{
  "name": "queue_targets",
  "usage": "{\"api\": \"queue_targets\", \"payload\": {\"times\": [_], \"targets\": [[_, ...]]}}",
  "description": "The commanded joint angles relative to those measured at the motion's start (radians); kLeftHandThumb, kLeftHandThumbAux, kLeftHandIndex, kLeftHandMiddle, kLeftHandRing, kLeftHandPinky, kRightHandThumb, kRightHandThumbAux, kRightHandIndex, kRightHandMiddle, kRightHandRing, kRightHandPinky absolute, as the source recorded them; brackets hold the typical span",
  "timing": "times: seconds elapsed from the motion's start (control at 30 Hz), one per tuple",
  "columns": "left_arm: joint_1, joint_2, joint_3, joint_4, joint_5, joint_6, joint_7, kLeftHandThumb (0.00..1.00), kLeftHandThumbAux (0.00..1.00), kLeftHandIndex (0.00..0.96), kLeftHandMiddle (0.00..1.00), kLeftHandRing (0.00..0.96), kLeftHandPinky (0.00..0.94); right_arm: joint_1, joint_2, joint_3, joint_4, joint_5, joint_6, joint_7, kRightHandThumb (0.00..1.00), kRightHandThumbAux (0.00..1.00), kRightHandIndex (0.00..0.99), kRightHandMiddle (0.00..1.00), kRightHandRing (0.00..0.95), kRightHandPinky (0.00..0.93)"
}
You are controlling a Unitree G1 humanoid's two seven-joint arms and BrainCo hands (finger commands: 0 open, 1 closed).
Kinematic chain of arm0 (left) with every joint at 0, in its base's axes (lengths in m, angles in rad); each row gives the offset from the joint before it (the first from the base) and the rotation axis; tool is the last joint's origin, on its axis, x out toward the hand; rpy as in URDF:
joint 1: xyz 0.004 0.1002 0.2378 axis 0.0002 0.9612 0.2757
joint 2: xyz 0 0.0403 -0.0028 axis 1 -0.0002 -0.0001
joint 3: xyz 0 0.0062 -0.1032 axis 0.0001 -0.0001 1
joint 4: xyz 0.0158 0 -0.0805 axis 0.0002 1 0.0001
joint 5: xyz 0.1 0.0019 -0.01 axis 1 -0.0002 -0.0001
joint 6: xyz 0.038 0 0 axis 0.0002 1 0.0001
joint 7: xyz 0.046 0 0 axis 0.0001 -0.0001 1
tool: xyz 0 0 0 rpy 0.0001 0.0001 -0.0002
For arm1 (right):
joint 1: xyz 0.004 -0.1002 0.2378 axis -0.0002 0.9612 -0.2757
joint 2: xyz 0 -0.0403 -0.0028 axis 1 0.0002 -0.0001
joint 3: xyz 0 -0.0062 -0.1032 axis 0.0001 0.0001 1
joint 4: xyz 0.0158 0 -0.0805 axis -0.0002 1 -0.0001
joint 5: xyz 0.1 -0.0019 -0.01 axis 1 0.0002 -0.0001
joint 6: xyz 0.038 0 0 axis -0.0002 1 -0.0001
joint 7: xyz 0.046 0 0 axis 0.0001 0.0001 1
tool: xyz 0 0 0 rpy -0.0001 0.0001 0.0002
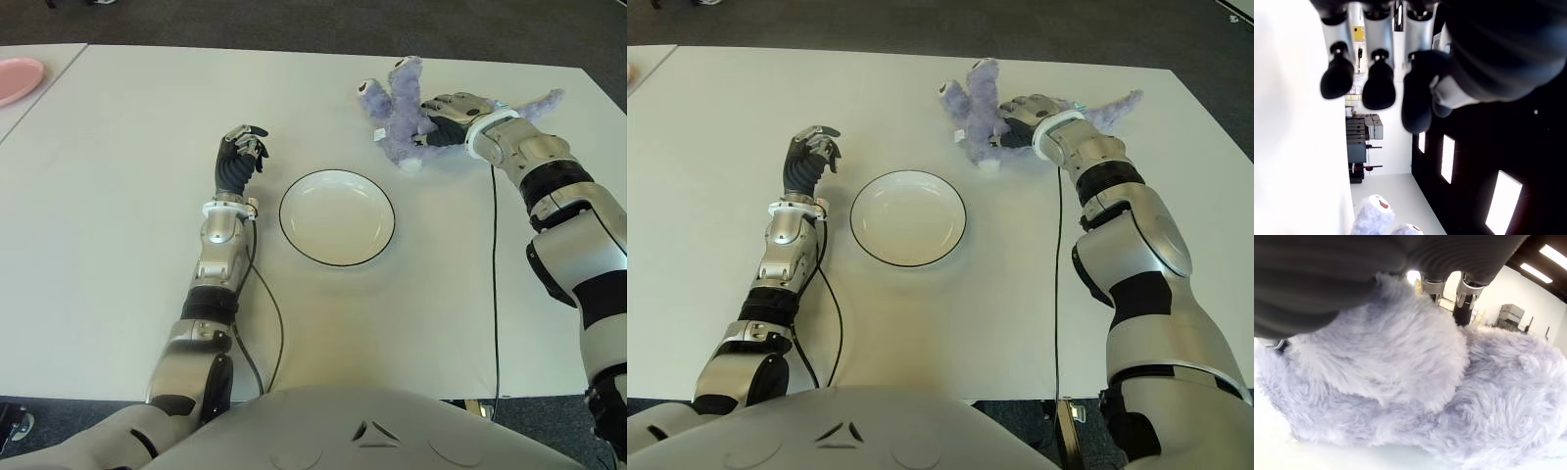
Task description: Put the doll into the plate.
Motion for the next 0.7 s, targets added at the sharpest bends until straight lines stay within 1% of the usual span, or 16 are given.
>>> {"api": "queue_targets", "payload": {"times": [0.03,0.13,0.3,0.47,0.53,0.57,0.6,0.67,0.7], "targets": [[0.149,-0.03,0.012,0.079,-0.02,-0.002,0.016,0.717,0.7,0.445,0.737,0.757,0.726,0.107,0.022,0.045,0.072,-0.04,0.026,0.073,0.535,0.092,0.0,0.0,0.0,0.0],[0.15,-0.03,0.013,0.079,-0.02,-0.002,0.015,0.716,0.7,0.444,0.736,0.756,0.721,0.111,0.029,0.042,0.076,-0.036,0.04,0.074,0.533,0.091,0.0,0.0,0.0,0.0],[0.154,-0.029,0.013,0.074,-0.02,-0.001,0.014,0.716,0.7,0.444,0.737,0.758,0.721,0.128,0.045,0.043,0.086,-0.036,0.075,0.046,0.529,0.1,0.0,0.0,0.0,0.0],[0.154,-0.03,0.016,0.063,-0.021,0.0,0.016,0.715,0.701,0.444,0.746,0.765,0.719,0.142,0.057,0.016,0.099,-0.009,0.098,0.014,0.527,0.114,0.0,0.0,0.0,0.001],[0.155,-0.031,0.018,0.058,-0.019,0.001,0.024,0.715,0.7,0.444,0.747,0.763,0.727,0.144,0.055,-0.005,0.105,0.014,0.091,0.013,0.54,0.132,0.0,0.0,0.0,0.054],[0.155,-0.032,0.018,0.056,-0.018,0.001,0.026,0.716,0.7,0.445,0.747,0.763,0.73,0.145,0.054,-0.02,0.107,0.03,0.088,0.014,0.56,0.149,0.0,0.0,0.0,0.101],[0.156,-0.032,0.018,0.054,-0.017,0.002,0.026,0.716,0.7,0.445,0.747,0.763,0.729,0.145,0.054,-0.03,0.108,0.04,0.086,0.014,0.606,0.173,0.0,0.0,0.043,0.166],[0.156,-0.031,0.017,0.054,-0.015,0.001,0.03,0.715,0.7,0.445,0.747,0.763,0.728,0.146,0.053,-0.048,0.109,0.058,0.086,0.004,0.646,0.194,0.0,0.0,0.081,0.223],[0.156,-0.031,0.017,0.055,-0.014,0.0,0.032,0.715,0.7,0.445,0.748,0.764,0.731,0.147,0.052,-0.057,0.11,0.066,0.086,-0.004,0.701,0.219,0.006,0.04,0.187,0.332]]}}
